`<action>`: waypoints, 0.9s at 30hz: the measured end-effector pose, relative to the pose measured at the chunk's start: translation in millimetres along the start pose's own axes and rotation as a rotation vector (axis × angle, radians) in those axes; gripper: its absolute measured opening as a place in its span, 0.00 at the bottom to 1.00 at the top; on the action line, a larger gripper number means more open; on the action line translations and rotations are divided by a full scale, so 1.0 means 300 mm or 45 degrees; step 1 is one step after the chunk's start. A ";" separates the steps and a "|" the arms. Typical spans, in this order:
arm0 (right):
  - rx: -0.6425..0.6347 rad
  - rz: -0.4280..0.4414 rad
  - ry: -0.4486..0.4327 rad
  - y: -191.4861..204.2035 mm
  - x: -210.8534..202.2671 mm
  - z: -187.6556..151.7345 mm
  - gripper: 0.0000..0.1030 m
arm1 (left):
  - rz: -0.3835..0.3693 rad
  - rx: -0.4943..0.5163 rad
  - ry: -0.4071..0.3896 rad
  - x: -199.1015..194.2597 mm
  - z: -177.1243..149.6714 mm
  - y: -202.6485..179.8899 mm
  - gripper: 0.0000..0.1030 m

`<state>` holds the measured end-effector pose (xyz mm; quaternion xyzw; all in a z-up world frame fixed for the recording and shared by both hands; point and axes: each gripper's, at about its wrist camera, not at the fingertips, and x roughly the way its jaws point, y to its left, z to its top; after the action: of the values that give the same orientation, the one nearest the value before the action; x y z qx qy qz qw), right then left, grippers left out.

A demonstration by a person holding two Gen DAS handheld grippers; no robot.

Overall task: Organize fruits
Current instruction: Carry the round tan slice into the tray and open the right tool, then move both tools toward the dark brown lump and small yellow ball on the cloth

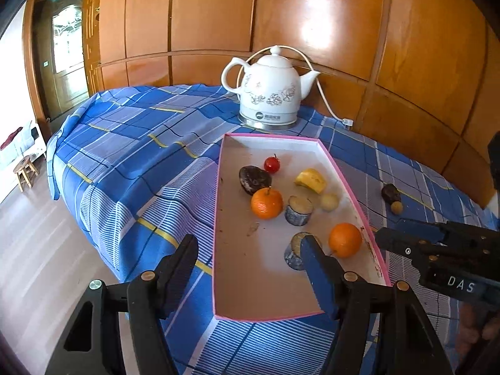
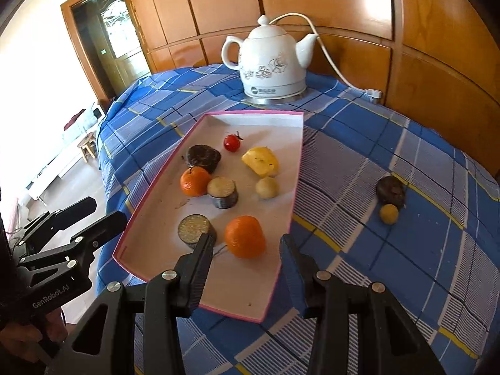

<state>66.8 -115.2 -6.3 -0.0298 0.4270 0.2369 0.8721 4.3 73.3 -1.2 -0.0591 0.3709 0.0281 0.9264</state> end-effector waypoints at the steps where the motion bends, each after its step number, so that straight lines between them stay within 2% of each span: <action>1: 0.000 -0.006 -0.002 -0.006 -0.004 -0.001 0.44 | -0.006 0.003 0.005 0.001 0.000 -0.004 0.66; 27: 0.002 -0.141 -0.023 -0.137 -0.092 -0.037 0.44 | -0.051 0.126 0.010 -0.006 -0.016 -0.115 0.66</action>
<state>62.4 -165.1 1.4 -0.0507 0.4171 0.1881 0.8877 3.0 38.6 -0.3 -0.0206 0.3742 -0.0091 0.9271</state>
